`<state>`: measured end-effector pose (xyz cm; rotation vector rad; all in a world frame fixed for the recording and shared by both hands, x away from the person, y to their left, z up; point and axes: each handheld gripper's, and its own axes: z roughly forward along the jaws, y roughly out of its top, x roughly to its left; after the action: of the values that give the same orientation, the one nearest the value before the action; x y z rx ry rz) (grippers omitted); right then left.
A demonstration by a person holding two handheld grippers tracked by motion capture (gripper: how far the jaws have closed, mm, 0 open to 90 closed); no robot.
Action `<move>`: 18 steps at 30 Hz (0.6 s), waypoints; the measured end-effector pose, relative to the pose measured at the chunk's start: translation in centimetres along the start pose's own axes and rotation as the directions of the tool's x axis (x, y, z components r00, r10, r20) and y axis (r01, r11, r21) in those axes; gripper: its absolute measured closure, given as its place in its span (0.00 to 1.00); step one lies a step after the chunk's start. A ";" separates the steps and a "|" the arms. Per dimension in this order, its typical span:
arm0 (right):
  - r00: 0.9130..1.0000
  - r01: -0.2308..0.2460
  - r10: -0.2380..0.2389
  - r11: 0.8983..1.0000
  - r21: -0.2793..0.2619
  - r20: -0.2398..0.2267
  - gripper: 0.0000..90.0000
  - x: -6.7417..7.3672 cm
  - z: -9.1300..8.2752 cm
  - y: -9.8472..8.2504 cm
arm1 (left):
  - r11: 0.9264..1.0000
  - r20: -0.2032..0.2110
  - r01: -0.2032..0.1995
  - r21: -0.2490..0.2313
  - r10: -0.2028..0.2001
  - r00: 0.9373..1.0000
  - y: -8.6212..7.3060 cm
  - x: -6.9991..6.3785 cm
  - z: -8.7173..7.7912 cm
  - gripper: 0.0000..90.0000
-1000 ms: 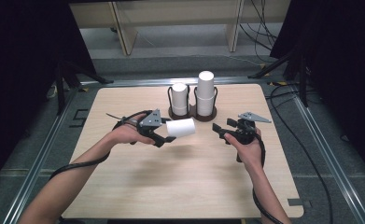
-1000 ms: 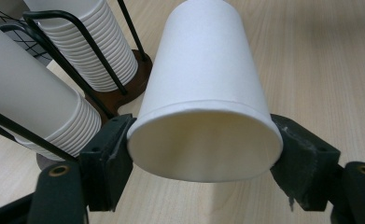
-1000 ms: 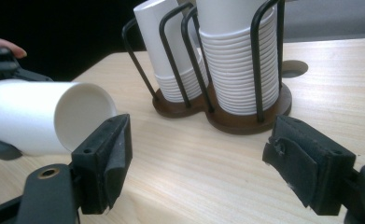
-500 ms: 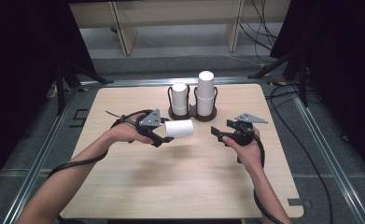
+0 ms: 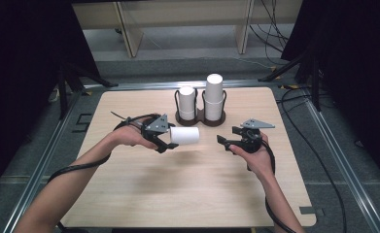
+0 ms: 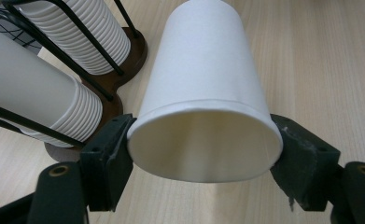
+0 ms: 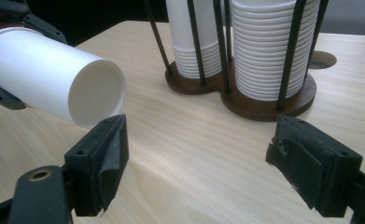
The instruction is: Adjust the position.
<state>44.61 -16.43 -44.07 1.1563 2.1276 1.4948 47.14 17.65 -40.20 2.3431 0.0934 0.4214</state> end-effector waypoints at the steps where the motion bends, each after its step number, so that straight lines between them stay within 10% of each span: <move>1: 1.000 -0.012 0.012 1.000 0.016 0.008 0.22 0.2 -0.2 0.0 | 1.000 0.002 -0.004 0.005 0.004 1.000 0.0 0.0 0.0 0.30; 18: 0.999 -0.001 0.002 0.999 0.037 -0.045 0.22 0.8 0.0 0.2 | 0.986 0.036 -0.097 0.133 0.093 0.995 0.8 0.1 -0.4 0.30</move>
<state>44.23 -15.82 -43.79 1.1473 2.1928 1.5022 47.04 17.38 -39.36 2.4931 -0.0051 0.4391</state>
